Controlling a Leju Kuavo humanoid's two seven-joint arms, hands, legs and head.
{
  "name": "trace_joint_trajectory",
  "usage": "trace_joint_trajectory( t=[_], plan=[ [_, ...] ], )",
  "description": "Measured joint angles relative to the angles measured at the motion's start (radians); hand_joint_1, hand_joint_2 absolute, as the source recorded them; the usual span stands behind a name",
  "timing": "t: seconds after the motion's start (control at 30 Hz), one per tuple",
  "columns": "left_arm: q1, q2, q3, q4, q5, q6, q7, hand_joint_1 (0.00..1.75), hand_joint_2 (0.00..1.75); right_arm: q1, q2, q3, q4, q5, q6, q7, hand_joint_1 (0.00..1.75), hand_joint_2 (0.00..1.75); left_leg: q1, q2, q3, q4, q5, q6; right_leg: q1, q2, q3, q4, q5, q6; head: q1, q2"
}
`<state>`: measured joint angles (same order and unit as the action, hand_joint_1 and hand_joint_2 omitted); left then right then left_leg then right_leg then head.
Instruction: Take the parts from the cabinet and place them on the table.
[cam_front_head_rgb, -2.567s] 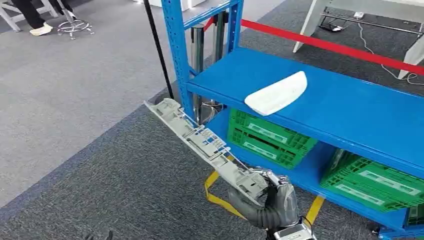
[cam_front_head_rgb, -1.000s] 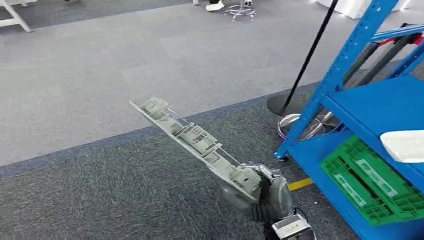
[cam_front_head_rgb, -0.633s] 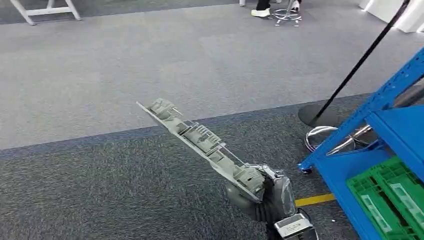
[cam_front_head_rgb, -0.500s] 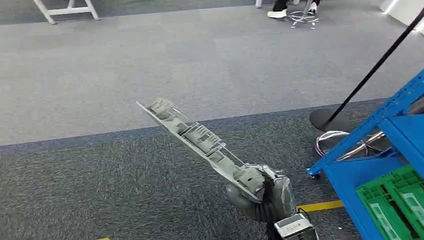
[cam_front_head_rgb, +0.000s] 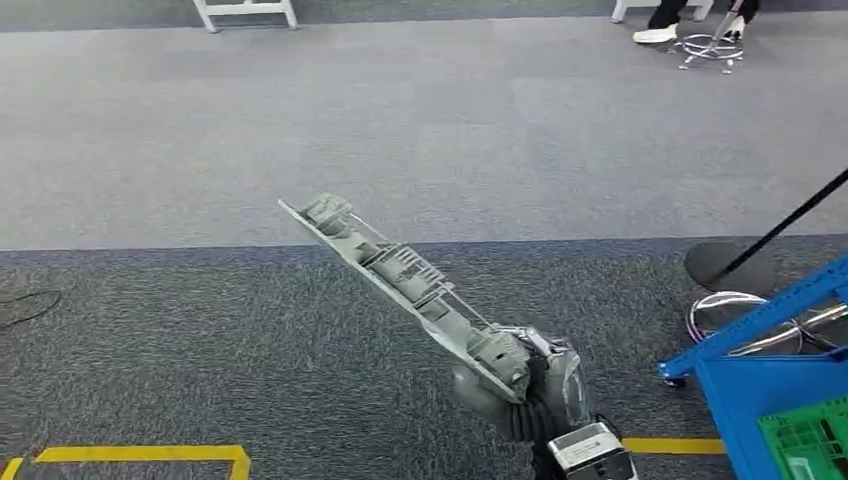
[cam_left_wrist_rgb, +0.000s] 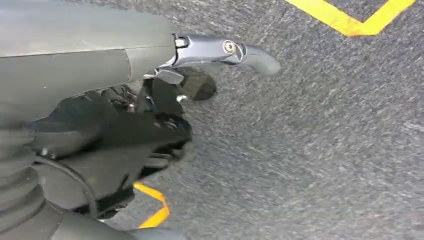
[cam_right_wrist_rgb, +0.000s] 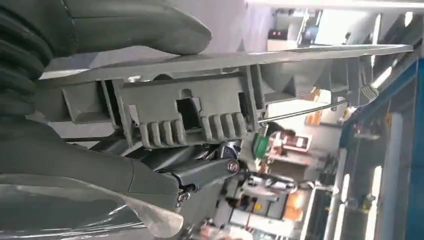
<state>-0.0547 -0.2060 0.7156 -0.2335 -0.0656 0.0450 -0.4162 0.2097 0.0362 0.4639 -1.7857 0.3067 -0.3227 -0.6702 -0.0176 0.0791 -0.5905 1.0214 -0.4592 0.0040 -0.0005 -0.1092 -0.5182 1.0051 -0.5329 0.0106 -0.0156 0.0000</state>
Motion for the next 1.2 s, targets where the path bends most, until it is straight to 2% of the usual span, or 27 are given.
trace_joint_trajectory(
  t=[0.1,0.13,0.17,0.2,0.27,0.3,0.33,0.37,0.4,0.43,0.47,0.5,0.6,0.63,0.67,0.7,0.73,0.77,0.8,0.83,0.87,0.93,0.97,1.0,1.13,1.17,1.2],
  plan=[
    [0.005,0.002,0.005,0.0,-0.002,0.002,-0.001,0.0,1.75,-0.001,0.0,0.001,0.0,-0.001,-0.001,0.004,1.75,1.75,-0.002,-0.036,-0.003,-0.011,0.004,0.015,0.0,-0.036,0.011,-0.006,-0.005,0.014,-0.002,0.0],
    [0.007,0.001,0.005,0.0,-0.003,0.002,-0.004,0.0,1.75,-0.002,0.0,0.0,0.0,-0.002,-0.003,0.005,1.75,1.75,0.006,-0.047,0.004,-0.019,0.01,0.022,-0.006,-0.003,0.004,0.001,-0.017,0.022,0.0,0.0],
    [0.006,0.002,0.006,-0.001,-0.003,0.003,-0.008,0.0,1.75,-0.002,0.0,0.0,-0.001,-0.003,-0.003,0.005,1.75,1.75,0.008,-0.058,0.005,-0.019,0.011,0.028,-0.007,0.059,-0.012,0.041,-0.041,0.022,0.003,0.0],
    [0.003,0.002,0.007,-0.001,-0.003,0.003,-0.011,0.0,1.75,-0.001,0.0,0.0,-0.002,-0.003,-0.004,0.004,1.75,1.75,0.01,-0.069,0.003,-0.019,0.011,0.033,-0.008,0.091,-0.046,0.112,-0.077,0.024,0.007,0.0],
    [0.0,0.0,0.007,-0.001,-0.003,0.003,-0.014,0.0,1.75,0.001,0.0,0.0,-0.002,-0.004,-0.004,0.004,1.75,1.75,0.009,-0.096,0.003,-0.019,0.011,0.036,-0.009,0.108,-0.134,0.282,-0.143,0.028,0.01,0.0],
    [0.001,0.0,0.007,-0.001,-0.003,0.005,-0.015,0.0,1.75,0.001,0.0,0.0,-0.002,-0.005,-0.004,0.005,1.75,1.75,0.009,-0.111,0.004,-0.019,0.011,0.036,-0.009,0.108,-0.162,0.326,-0.147,0.029,0.01,0.0],
    [0.001,0.0,0.008,-0.001,-0.005,0.008,-0.016,0.0,1.75,0.002,0.0,0.0,-0.002,-0.005,-0.005,0.005,1.75,1.75,0.01,-0.126,0.005,-0.019,0.011,0.035,-0.01,0.108,-0.164,0.316,-0.121,0.03,0.01,0.0],
    [0.002,0.0,0.009,-0.001,-0.006,0.008,-0.017,0.0,1.75,0.002,0.0,0.0,-0.002,-0.005,-0.005,0.005,1.75,1.75,0.01,-0.142,0.006,-0.018,0.011,0.035,-0.011,0.109,-0.146,0.263,-0.079,0.03,0.01,0.0],
    [0.001,-0.001,0.01,-0.001,-0.006,0.011,-0.017,0.0,1.75,0.001,0.0,0.0,-0.002,-0.005,-0.006,0.005,1.75,1.75,0.012,-0.16,0.008,-0.016,0.01,0.034,-0.014,0.117,-0.101,0.161,-0.019,0.03,0.01,0.0],
    [0.0,-0.002,0.011,-0.001,-0.006,0.013,-0.018,0.0,1.75,0.001,0.0,0.0,-0.002,-0.005,-0.007,0.005,1.75,1.75,0.014,-0.173,0.009,-0.012,0.008,0.03,-0.018,0.14,-0.061,0.074,0.024,0.03,0.01,0.0],
    [0.0,-0.002,0.011,-0.001,-0.006,0.014,-0.018,0.0,1.75,-0.001,0.0,0.0,-0.002,-0.005,-0.008,0.005,1.75,1.75,0.015,-0.183,0.005,-0.008,0.005,0.024,-0.025,0.201,-0.041,0.031,0.02,0.032,0.01,0.0],
    [-0.003,-0.002,0.012,-0.001,-0.006,0.015,-0.018,0.0,1.75,-0.001,0.0,0.0,-0.001,-0.005,-0.008,0.005,1.75,1.75,0.011,-0.192,-0.004,0.001,0.005,0.018,-0.03,0.236,-0.04,0.016,0.014,0.033,0.011,0.0],
    [0.001,-0.002,0.014,-0.001,-0.008,0.017,-0.019,0.0,1.75,0.001,0.001,-0.001,-0.003,-0.006,-0.011,0.005,1.75,1.75,0.022,-0.232,-0.02,-0.004,0.017,-0.005,-0.02,0.199,-0.03,0.016,0.014,0.016,0.009,0.0],
    [0.001,-0.002,0.014,-0.001,-0.008,0.017,-0.019,0.0,1.75,0.001,0.001,-0.001,-0.003,-0.006,-0.011,0.006,1.75,1.75,0.02,-0.244,-0.023,0.0,0.016,-0.008,-0.028,0.178,-0.027,0.008,0.018,0.009,0.009,0.0],
    [0.001,-0.003,0.014,-0.001,-0.008,0.017,-0.019,0.0,1.75,0.0,0.001,-0.001,-0.003,-0.006,-0.011,0.005,1.75,1.75,0.012,-0.18,-0.029,0.019,0.0,-0.012,-0.027,0.162,-0.022,0.004,0.018,0.003,0.004,0.0],
    [-0.001,-0.003,0.014,-0.001,-0.008,0.017,-0.02,0.0,1.75,0.001,0.002,-0.001,-0.003,-0.006,-0.012,0.005,1.75,1.75,0.012,-0.131,-0.054,0.074,-0.034,-0.016,-0.024,0.144,-0.019,0.003,0.017,-0.004,-0.005,0.0],
    [-0.004,-0.003,0.014,-0.001,-0.007,0.017,-0.02,0.0,1.75,0.001,0.002,-0.002,-0.003,-0.006,-0.013,0.004,1.75,1.75,0.014,-0.106,-0.089,0.15,-0.072,-0.02,-0.02,0.127,-0.018,0.003,0.015,-0.006,-0.003,0.0],
    [-0.005,-0.003,0.014,-0.001,-0.007,0.016,-0.02,0.0,1.75,0.001,0.002,-0.004,-0.003,-0.006,-0.013,0.004,1.75,1.75,0.016,-0.094,-0.129,0.234,-0.107,-0.023,-0.018,0.108,-0.017,0.003,0.012,-0.01,-0.004,0.0],
    [-0.004,-0.003,0.014,-0.001,-0.007,0.016,-0.02,0.0,1.75,0.001,0.002,-0.005,-0.003,-0.006,-0.013,0.004,1.75,1.75,0.017,-0.09,-0.157,0.292,-0.124,-0.024,-0.016,0.091,-0.016,0.004,0.01,-0.012,-0.003,0.0],
    [-0.002,-0.003,0.014,-0.001,-0.007,0.016,-0.02,0.0,1.75,0.001,0.002,-0.005,-0.002,-0.006,-0.013,0.005,1.75,1.75,0.018,-0.089,-0.164,0.307,-0.118,-0.024,-0.015,0.077,-0.014,0.004,0.008,-0.012,-0.004,0.0],
    [-0.001,-0.003,0.014,-0.001,-0.007,0.016,-0.02,0.0,1.75,0.001,0.002,-0.005,-0.003,-0.006,-0.013,0.005,1.75,1.75,0.019,-0.088,-0.147,0.276,-0.09,-0.023,-0.014,0.063,-0.011,0.004,0.006,-0.012,-0.004,0.0],
    [0.0,-0.002,0.015,-0.001,-0.007,0.016,-0.02,0.0,1.75,0.0,0.002,-0.005,-0.003,-0.006,-0.012,0.005,1.75,1.75,0.016,-0.072,-0.066,0.119,-0.004,-0.014,-0.011,0.039,0.001,0.004,-0.003,-0.01,-0.004,0.0],
    [0.0,-0.002,0.015,-0.001,-0.007,0.015,-0.021,0.0,1.75,0.0,0.002,-0.004,-0.003,-0.006,-0.012,0.005,1.75,1.75,0.012,-0.045,-0.028,0.046,0.026,-0.005,-0.011,0.029,0.008,0.003,-0.007,-0.007,-0.004,0.0],
    [-0.003,-0.002,0.016,-0.001,-0.008,0.013,-0.023,0.0,1.75,0.001,0.002,-0.004,-0.003,-0.006,-0.013,0.005,1.75,1.75,-0.005,0.004,-0.01,0.019,0.005,0.005,-0.005,0.017,0.004,0.003,-0.014,0.001,-0.003,0.0],
    [0.001,-0.001,0.025,-0.002,-0.013,-0.001,-0.039,0.0,1.75,-0.001,0.002,-0.004,-0.003,-0.003,-0.022,0.008,1.75,1.75,-0.004,-0.036,-0.012,-0.004,0.005,0.024,0.0,-0.028,0.024,-0.006,-0.022,0.021,-0.003,0.0],
    [0.004,-0.002,0.026,-0.002,-0.016,-0.003,-0.043,0.0,1.75,-0.002,0.002,-0.004,-0.003,-0.002,-0.024,0.01,1.75,1.75,0.004,-0.045,-0.004,-0.012,0.01,0.029,-0.006,0.007,0.017,0.002,-0.034,0.027,-0.002,0.0],
    [0.003,-0.001,0.028,-0.004,-0.02,-0.007,-0.051,0.0,1.75,-0.001,0.002,-0.004,-0.003,0.0,-0.024,0.01,1.75,1.75,0.007,-0.057,-0.003,-0.012,0.01,0.033,-0.008,0.065,-0.002,0.043,-0.056,0.029,0.002,0.0]
  ],
)
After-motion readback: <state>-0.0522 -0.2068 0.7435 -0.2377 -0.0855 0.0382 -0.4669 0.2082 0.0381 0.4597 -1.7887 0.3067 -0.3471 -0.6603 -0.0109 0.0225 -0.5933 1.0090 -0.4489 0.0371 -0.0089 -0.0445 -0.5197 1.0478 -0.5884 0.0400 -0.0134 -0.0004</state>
